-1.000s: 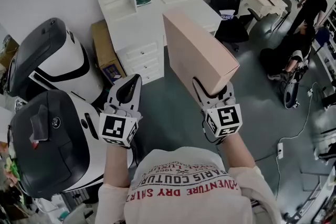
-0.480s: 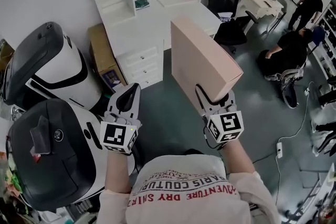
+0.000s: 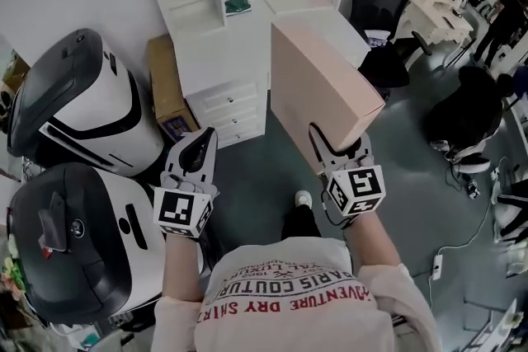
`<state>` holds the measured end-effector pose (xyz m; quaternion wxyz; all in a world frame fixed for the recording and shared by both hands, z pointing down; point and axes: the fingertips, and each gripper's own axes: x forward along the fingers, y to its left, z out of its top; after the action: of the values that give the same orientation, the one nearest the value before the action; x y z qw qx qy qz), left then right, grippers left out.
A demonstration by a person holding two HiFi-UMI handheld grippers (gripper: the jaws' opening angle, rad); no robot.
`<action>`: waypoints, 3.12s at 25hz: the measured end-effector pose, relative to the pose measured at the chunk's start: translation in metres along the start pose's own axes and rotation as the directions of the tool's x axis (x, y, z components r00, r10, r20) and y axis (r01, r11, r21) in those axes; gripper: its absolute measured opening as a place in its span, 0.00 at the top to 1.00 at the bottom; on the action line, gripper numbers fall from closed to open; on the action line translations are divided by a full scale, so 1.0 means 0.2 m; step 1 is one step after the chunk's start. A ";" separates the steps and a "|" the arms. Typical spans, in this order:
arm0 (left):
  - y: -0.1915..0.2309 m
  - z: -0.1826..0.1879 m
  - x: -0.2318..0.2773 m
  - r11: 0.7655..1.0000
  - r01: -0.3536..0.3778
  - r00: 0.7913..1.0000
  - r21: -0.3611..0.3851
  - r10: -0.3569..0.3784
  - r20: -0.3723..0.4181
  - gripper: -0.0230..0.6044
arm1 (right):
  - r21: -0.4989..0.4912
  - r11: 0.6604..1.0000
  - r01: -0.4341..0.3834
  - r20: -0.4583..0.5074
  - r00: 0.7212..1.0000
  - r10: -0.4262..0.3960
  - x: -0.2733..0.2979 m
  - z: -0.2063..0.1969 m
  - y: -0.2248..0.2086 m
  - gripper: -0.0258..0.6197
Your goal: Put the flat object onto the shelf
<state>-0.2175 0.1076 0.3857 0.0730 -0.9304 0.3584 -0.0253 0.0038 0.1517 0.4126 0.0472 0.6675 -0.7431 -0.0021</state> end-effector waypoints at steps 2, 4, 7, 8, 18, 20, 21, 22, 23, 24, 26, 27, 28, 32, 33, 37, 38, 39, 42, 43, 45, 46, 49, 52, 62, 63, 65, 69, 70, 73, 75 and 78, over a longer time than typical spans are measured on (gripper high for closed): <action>0.00 0.01 0.14 0.999 -0.038 0.999 0.011 0.038 -0.008 0.95 | 0.008 0.999 -0.045 0.002 0.999 0.045 0.13 0.00 -0.12 0.52; -0.01 0.03 0.30 0.998 -0.066 0.998 0.016 0.066 -0.016 0.95 | 0.015 0.996 -0.083 0.001 0.997 0.083 0.26 0.01 -0.26 0.53; -0.01 0.08 0.58 0.993 -0.111 0.994 0.025 0.112 -0.017 0.95 | 0.002 0.990 -0.138 -0.008 0.990 0.138 0.45 0.04 -0.49 0.53; -0.01 0.10 0.66 0.991 -0.131 0.991 0.026 0.132 -0.014 0.95 | -0.006 0.987 -0.158 -0.012 0.987 0.158 0.52 0.05 -0.55 0.53; -0.01 0.13 1.22 0.980 -0.196 0.980 0.026 0.197 -0.023 0.95 | -0.046 0.963 -0.264 -0.032 0.964 0.263 0.99 0.12 -0.94 0.52; 0.04 0.11 1.29 0.978 -0.206 0.978 0.028 0.207 -0.034 0.95 | -0.062 0.962 -0.265 -0.038 0.964 0.263 1.07 0.13 -0.98 0.52; 0.06 0.11 1.32 0.977 -0.210 0.977 0.027 0.211 -0.038 0.95 | -0.073 0.962 -0.263 -0.042 0.965 0.260 1.12 0.14 -1.00 0.52; 0.09 0.10 1.35 0.977 -0.212 0.976 0.027 0.213 -0.038 0.95 | -0.085 0.962 -0.260 -0.045 0.965 0.257 1.17 0.15 -1.02 0.52; 0.12 0.10 1.39 0.977 -0.211 0.977 0.030 0.212 -0.036 0.95 | -0.097 0.962 -0.256 -0.049 0.966 0.253 1.22 0.17 -1.04 0.52; 0.15 0.10 1.42 0.977 -0.210 0.977 0.032 0.211 -0.031 0.95 | -0.109 0.961 -0.254 -0.052 0.967 0.249 1.28 0.19 -1.06 0.52; 0.22 0.12 1.50 0.978 -0.207 0.978 0.036 0.208 -0.017 0.95 | -0.146 0.956 -0.253 -0.056 0.967 0.247 1.40 0.25 -1.08 0.52; 0.26 0.13 1.54 0.978 -0.204 0.979 0.039 0.205 -0.009 0.95 | -0.173 0.952 -0.253 -0.056 0.967 0.247 1.47 0.30 -1.08 0.52; 0.29 0.15 1.58 0.979 -0.200 0.980 0.045 0.201 -0.003 0.95 | -0.207 0.946 -0.251 -0.055 0.968 0.245 1.53 0.34 -1.08 0.53; 0.40 0.20 1.72 0.980 -0.185 0.983 0.068 0.183 0.023 0.95 | -0.337 0.917 -0.214 -0.033 0.976 0.216 1.75 0.56 -1.10 0.53; 0.42 0.22 1.75 0.981 -0.182 0.983 0.072 0.181 0.028 0.95 | -0.354 0.912 -0.207 -0.026 0.977 0.212 1.80 0.61 -1.10 0.53; 0.53 0.24 1.82 0.979 -0.179 0.984 0.096 0.177 0.031 0.95 | -0.418 0.888 -0.189 -0.024 0.980 0.197 1.98 0.80 -1.10 0.53; 0.55 0.24 1.83 0.979 -0.179 0.984 0.096 0.177 0.032 0.95 | -0.443 0.878 -0.180 -0.027 0.982 0.188 2.03 0.84 -1.11 0.53; 0.57 0.24 1.85 0.979 -0.179 0.984 0.093 0.177 0.033 0.95 | -0.471 0.866 -0.169 -0.027 0.984 0.177 2.07 0.89 -1.11 0.53; 0.63 0.22 1.87 0.981 -0.174 0.985 0.085 0.172 0.030 0.95 | -0.569 0.815 -0.111 -0.011 0.992 0.128 2.18 1.02 -1.13 0.52; 0.65 0.21 1.88 0.982 -0.170 0.985 0.085 0.169 0.026 0.95 | -0.607 0.790 -0.088 -0.006 0.994 0.106 2.22 1.05 -1.13 0.52; 0.69 0.19 1.90 0.982 -0.166 0.986 0.085 0.165 0.016 0.95 | -0.696 0.717 -0.042 0.005 0.998 0.063 2.29 1.13 -1.13 0.52; 0.71 0.18 1.90 0.983 -0.164 0.986 0.085 0.164 0.014 0.95 | -0.742 0.670 -0.021 0.012 0.999 0.044 2.33 1.17 -1.12 0.52; 0.77 0.17 1.92 0.983 -0.158 0.987 0.090 0.157 0.018 0.95 | -0.857 0.514 0.031 0.031 0.999 -0.008 2.46 1.25 -1.09 0.52; 0.83 0.15 1.93 0.984 -0.156 0.988 0.090 0.155 0.020 0.95 | -0.913 0.405 0.048 0.030 0.998 -0.052 2.59 1.28 -1.06 0.52; 0.97 0.07 1.96 0.979 -0.188 0.982 0.075 0.189 -0.014 0.95 | -0.996 0.094 0.009 -0.001 0.995 -0.105 3.00 1.16 -1.02 0.51; 0.99 0.06 1.96 0.977 -0.197 0.980 0.079 0.199 -0.020 0.95 | -0.997 0.080 0.004 -0.005 0.994 -0.105 3.03 1.14 -1.02 0.51; 1.01 0.07 1.97 0.974 -0.208 0.977 0.085 0.210 -0.020 0.95 | -0.998 0.066 -0.015 -0.021 0.995 -0.102 3.09 1.10 -1.03 0.51; 1.05 0.07 2.04 0.967 -0.231 0.973 0.104 0.233 -0.009 0.95 | -0.995 0.075 -0.063 -0.069 0.994 -0.084 3.20 1.03 -1.02 0.50; 1.05 0.06 2.06 0.965 -0.237 0.971 0.107 0.240 -0.010 0.95 | -0.995 0.072 -0.067 -0.073 0.994 -0.081 3.23 1.02 -1.02 0.50; 1.07 0.05 2.12 0.965 -0.245 0.969 0.096 0.248 -0.017 0.95 | -0.994 0.072 -0.086 -0.090 0.995 -0.051 3.29 1.00 -0.99 0.49; 1.10 0.04 2.16 0.963 -0.259 0.965 0.081 0.261 -0.024 0.95 | -0.991 0.078 -0.109 -0.111 0.993 -0.031 3.33 0.98 -0.97 0.48; 1.16 0.01 2.20 0.956 -0.287 0.957 0.064 0.290 -0.035 0.95 | -0.985 0.087 -0.147 -0.149 0.989 -0.018 3.41 0.92 -0.94 0.45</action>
<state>-0.0447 -0.3573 0.3454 0.0949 -0.8649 0.4908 -0.0453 0.1054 -0.5555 0.2623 0.5304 0.4261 -0.5709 -0.4596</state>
